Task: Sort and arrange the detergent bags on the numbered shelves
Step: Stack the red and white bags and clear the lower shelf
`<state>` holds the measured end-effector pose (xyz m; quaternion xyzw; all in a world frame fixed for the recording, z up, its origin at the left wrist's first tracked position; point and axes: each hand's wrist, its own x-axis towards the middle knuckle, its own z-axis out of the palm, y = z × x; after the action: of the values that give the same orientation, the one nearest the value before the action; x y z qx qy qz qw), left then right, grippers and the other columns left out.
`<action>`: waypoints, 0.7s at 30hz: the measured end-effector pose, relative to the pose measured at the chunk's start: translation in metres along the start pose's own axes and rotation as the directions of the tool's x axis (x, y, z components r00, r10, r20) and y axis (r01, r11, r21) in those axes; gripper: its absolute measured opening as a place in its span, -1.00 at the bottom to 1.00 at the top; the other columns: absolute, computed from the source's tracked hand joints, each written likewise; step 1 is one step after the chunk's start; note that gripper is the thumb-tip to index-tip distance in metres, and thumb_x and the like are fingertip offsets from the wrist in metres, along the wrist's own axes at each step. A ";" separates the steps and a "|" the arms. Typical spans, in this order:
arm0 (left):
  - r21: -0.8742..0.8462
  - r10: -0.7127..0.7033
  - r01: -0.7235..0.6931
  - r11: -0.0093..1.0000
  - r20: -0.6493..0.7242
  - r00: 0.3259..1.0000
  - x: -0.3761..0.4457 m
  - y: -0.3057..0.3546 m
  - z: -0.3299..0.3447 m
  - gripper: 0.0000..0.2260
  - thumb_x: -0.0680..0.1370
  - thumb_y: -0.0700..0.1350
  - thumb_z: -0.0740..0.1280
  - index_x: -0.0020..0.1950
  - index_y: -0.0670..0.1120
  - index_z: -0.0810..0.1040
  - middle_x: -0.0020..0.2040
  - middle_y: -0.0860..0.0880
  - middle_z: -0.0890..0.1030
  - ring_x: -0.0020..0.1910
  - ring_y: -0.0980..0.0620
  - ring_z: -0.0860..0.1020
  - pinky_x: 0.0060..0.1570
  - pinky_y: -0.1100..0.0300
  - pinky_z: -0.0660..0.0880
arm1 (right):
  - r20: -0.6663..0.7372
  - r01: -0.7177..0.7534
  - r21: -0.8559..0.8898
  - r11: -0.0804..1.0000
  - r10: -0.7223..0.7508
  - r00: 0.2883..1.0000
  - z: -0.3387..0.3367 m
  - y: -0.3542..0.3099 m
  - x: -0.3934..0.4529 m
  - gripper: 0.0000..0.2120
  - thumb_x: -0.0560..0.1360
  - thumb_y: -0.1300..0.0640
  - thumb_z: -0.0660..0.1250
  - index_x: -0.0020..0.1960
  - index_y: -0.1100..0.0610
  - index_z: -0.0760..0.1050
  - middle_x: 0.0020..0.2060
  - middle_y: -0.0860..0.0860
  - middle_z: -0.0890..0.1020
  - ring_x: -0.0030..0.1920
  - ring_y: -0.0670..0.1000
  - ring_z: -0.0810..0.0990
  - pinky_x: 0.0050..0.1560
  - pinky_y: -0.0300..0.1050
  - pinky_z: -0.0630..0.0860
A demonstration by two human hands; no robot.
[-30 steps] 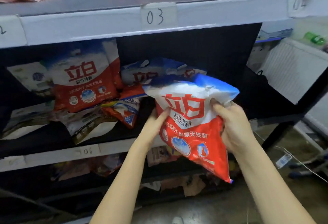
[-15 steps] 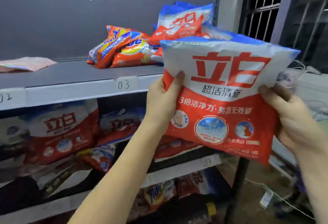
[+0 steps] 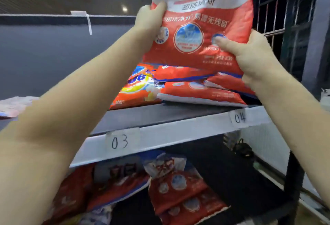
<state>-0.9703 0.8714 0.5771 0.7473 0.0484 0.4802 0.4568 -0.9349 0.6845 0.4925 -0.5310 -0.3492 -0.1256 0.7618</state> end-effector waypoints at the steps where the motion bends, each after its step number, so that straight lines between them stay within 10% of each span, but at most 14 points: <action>1: 0.050 -0.011 0.012 0.999 -0.023 1.000 0.019 -0.005 0.001 -0.67 0.40 0.09 0.26 -0.09 -0.15 0.57 -0.10 -0.14 0.64 -0.05 -0.08 0.62 -0.05 0.11 0.51 | 0.006 0.006 0.000 1.000 -0.006 1.000 0.011 0.002 0.018 -0.82 0.40 0.30 0.44 -0.05 0.13 0.54 -0.27 -0.03 0.68 -0.27 -0.06 0.66 -0.13 -0.08 0.64; 8: 0.419 -0.114 0.132 0.898 -0.068 0.991 0.115 -0.061 0.011 -0.58 0.64 -0.02 0.06 0.40 -0.23 0.36 0.38 -0.21 0.42 0.35 -0.15 0.39 0.21 0.17 0.33 | -0.086 -0.121 -0.070 0.990 0.115 0.990 0.092 0.041 0.132 -0.81 0.44 0.35 0.33 0.05 0.27 0.52 -0.13 0.13 0.59 -0.15 0.07 0.60 0.01 0.02 0.59; 10: 0.563 -0.151 0.120 0.818 0.009 0.988 0.128 -0.081 0.010 -0.60 0.64 -0.08 0.07 0.41 -0.26 0.34 0.36 -0.27 0.41 0.34 -0.21 0.39 0.25 0.08 0.34 | -0.032 -0.219 -0.131 0.967 0.217 0.976 0.112 0.055 0.148 -0.77 0.52 0.31 0.25 0.17 0.27 0.47 -0.02 0.13 0.55 -0.19 0.01 0.54 -0.14 -0.22 0.57; 12: 0.699 -0.201 0.068 0.712 0.110 0.973 0.130 -0.103 0.011 -0.68 0.63 -0.15 0.12 0.30 -0.31 0.42 0.20 -0.30 0.49 0.17 -0.19 0.53 0.05 0.09 0.46 | 0.049 -0.345 -0.186 0.920 0.359 0.932 0.127 0.073 0.155 -0.88 0.57 0.29 0.16 -0.07 0.15 0.44 -0.24 0.04 0.60 -0.43 -0.06 0.49 -0.49 -0.33 0.46; 15: 0.690 -0.338 0.124 0.714 0.183 0.923 0.120 -0.127 0.012 -0.80 0.61 -0.21 0.15 0.08 -0.25 0.53 -0.17 -0.24 0.52 -0.37 -0.09 0.55 -0.40 0.17 0.46 | 0.065 -0.409 -0.331 0.850 0.453 0.889 0.136 0.091 0.151 -0.86 0.57 0.29 0.16 -0.16 0.19 0.41 -0.47 0.03 0.51 -0.43 -0.01 0.54 -0.35 -0.15 0.51; 21: 0.767 -0.156 -0.022 0.641 0.159 0.975 0.096 -0.112 -0.002 -0.69 0.58 -0.14 0.15 0.22 -0.29 0.49 0.18 -0.27 0.55 0.15 -0.22 0.52 0.08 0.05 0.46 | 0.014 -0.201 -0.570 0.796 0.254 0.967 0.113 0.066 0.147 -0.89 0.56 0.23 0.20 0.06 0.23 0.40 -0.17 0.07 0.42 -0.07 0.05 0.41 -0.20 -0.20 0.36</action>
<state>-0.8789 0.9866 0.5600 0.9141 0.2258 0.3154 0.1185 -0.8363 0.8386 0.5641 -0.7755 -0.2637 -0.1069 0.5637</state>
